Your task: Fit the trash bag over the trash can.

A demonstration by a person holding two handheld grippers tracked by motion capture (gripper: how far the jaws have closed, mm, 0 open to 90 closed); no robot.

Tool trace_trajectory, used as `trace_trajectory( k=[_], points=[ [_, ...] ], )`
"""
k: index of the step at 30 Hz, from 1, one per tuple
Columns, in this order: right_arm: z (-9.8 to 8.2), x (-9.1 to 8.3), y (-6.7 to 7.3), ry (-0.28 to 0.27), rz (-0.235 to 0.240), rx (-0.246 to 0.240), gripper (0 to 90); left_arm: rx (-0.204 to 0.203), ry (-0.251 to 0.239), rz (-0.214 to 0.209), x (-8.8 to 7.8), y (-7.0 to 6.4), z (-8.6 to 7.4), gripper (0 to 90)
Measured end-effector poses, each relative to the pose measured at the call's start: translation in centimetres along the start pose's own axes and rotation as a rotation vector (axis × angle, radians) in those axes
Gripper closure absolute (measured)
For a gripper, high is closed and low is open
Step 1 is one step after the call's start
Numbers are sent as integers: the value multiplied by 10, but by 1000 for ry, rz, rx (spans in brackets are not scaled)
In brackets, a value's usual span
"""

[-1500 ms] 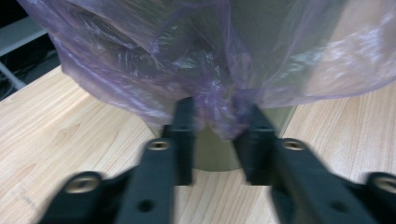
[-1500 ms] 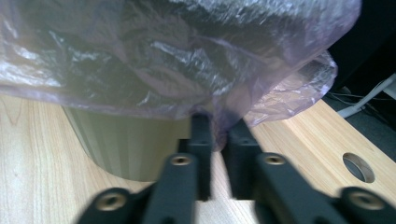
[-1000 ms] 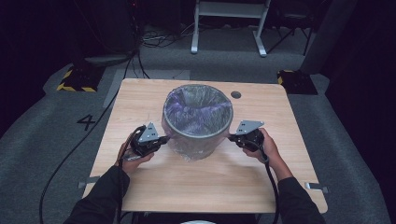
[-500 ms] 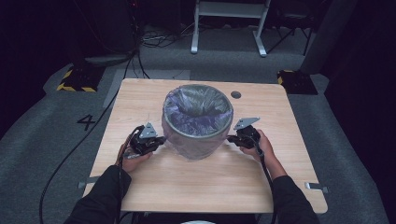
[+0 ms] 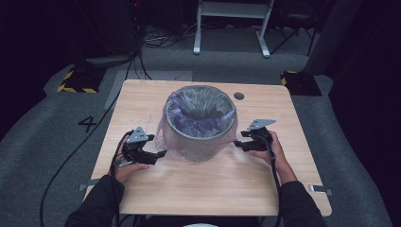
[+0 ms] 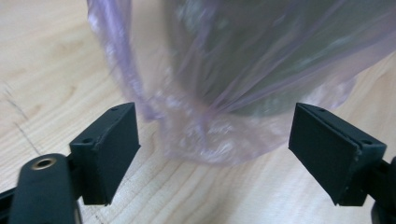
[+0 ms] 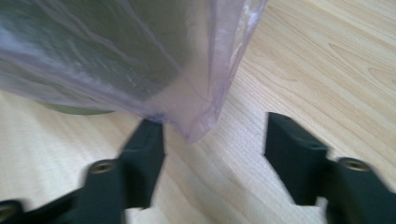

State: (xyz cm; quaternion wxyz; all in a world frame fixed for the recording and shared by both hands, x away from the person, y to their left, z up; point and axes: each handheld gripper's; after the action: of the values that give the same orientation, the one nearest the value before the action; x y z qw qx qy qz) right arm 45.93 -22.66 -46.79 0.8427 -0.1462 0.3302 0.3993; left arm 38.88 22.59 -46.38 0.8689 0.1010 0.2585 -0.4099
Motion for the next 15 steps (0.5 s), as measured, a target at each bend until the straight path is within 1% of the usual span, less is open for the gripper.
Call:
trace_trajectory(
  k=[2,3,4,5,7,9,10,13,14,15],
  points=[
    [-3,-7,-2,-18,20,19,293,7,-13,16,-9,-6,-2,153],
    [-4,-13,-3,-37,29,24,253,18,-15,16,-12,-9,-3,154],
    [-5,-18,-4,-51,27,25,232,32,-17,12,-15,-11,-4,153],
    [-5,-23,-4,-65,18,27,227,43,-20,11,-17,-13,-5,153],
    [-4,-36,-3,-104,-20,25,214,46,-23,15,-20,-17,-7,153],
    [-2,-48,-2,-143,0,22,200,44,5,44,-20,-22,-9,153],
    [0,-54,-1,-162,-1,18,200,48,14,52,-20,-24,-10,154],
    [9,-69,5,-201,-12,-8,198,45,48,58,-17,-29,-16,155],
    [13,-74,7,-219,-13,-11,198,45,63,62,-16,-32,-18,155],
    [19,-81,9,-248,-7,-15,198,46,80,62,-14,-33,-20,155]
  ],
)
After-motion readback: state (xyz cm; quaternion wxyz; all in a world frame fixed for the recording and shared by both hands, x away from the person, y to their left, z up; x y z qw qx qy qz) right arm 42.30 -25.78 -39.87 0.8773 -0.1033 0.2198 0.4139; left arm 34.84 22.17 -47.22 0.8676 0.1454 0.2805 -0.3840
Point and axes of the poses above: each handheld gripper's, and its own axes: x roughly forward along the jaws, z roughly out of its top, y roughly to its left, and after that the axes turned 1 degree about x, right-handed
